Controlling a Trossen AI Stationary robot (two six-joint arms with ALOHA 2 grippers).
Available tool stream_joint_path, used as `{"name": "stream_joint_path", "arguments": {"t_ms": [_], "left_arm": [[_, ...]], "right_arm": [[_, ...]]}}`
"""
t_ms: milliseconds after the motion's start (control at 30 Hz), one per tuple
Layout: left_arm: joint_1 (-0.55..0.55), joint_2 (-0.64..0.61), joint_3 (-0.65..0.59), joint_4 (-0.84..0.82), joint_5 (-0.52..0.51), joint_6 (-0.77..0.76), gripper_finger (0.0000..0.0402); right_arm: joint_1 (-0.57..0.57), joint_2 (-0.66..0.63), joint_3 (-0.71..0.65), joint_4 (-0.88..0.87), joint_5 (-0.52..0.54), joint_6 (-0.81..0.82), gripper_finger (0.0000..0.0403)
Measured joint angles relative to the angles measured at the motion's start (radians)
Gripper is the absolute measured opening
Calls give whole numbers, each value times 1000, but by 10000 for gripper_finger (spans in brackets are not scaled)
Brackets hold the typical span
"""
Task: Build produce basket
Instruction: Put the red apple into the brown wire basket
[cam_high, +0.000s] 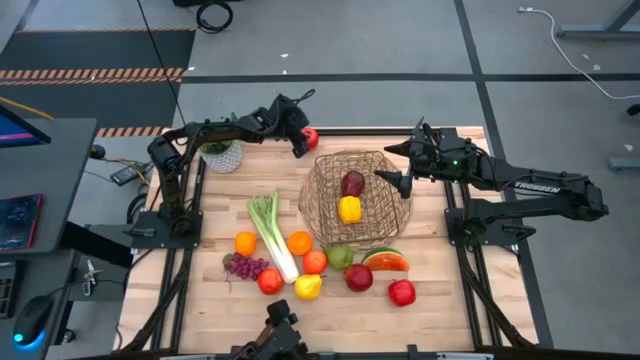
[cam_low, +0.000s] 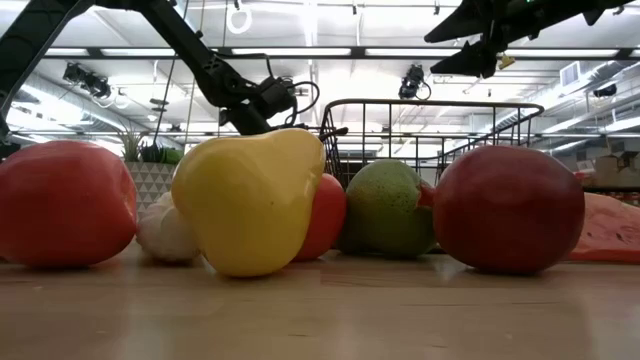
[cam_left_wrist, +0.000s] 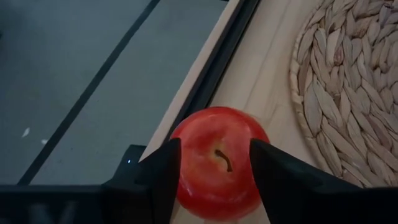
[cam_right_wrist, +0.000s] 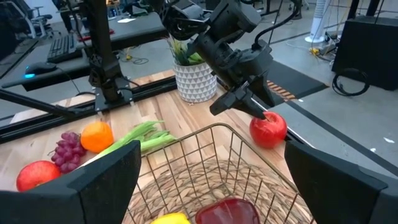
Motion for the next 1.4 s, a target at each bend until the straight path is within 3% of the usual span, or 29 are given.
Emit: {"name": "stream_joint_path", "arguments": {"t_ms": [267, 600, 1067, 1400], "left_arm": [[4, 0, 0, -21, 0, 1, 159], [2, 13, -9, -6, -19, 1, 156], [0, 18, -8, -19, -24, 25, 118], [-5, 18, -8, -28, -24, 39, 45]], "right_arm": [[0, 0, 0, 0, 0, 0, 400], [0, 0, 0, 4, 0, 0, 400], [0, 0, 0, 5, 0, 0, 400], [0, 0, 0, 5, 0, 0, 400]]}}
